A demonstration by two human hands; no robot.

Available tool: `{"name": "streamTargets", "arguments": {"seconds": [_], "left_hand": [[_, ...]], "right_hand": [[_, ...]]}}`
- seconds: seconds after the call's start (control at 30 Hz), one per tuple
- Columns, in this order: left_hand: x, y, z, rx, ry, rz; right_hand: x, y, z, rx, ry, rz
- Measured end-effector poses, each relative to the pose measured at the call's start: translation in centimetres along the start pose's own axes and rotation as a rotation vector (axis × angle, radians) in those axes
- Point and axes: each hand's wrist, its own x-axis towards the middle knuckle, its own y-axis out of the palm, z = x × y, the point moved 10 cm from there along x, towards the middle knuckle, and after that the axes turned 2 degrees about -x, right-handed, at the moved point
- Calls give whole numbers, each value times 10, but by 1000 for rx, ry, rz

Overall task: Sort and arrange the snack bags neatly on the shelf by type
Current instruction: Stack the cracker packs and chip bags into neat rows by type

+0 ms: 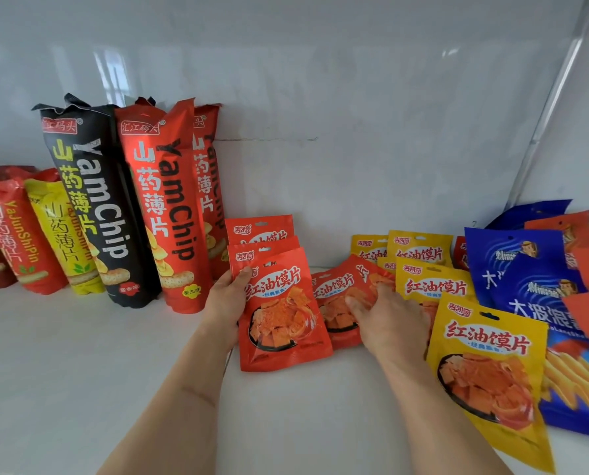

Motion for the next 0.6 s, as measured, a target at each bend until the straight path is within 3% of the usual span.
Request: {"name": "streamTargets", "arguments": {"seconds": [0.1, 0.17, 0.37, 0.47, 0.6], "left_hand": [[-1, 2, 2, 0, 3, 2], [-1, 1, 2, -1, 6, 4], [2, 2, 1, -34, 15, 1], [3, 3, 0, -66, 32, -12], [2, 5, 1, -120, 6, -16]], "right_hand": [[3, 4, 3, 117, 9, 20], [6, -3, -1, 334, 8, -11], [0, -51, -25, 921, -10, -219], [-4, -25, -5, 1080, -55, 13], [-19, 24, 27, 902, -108, 367]]}}
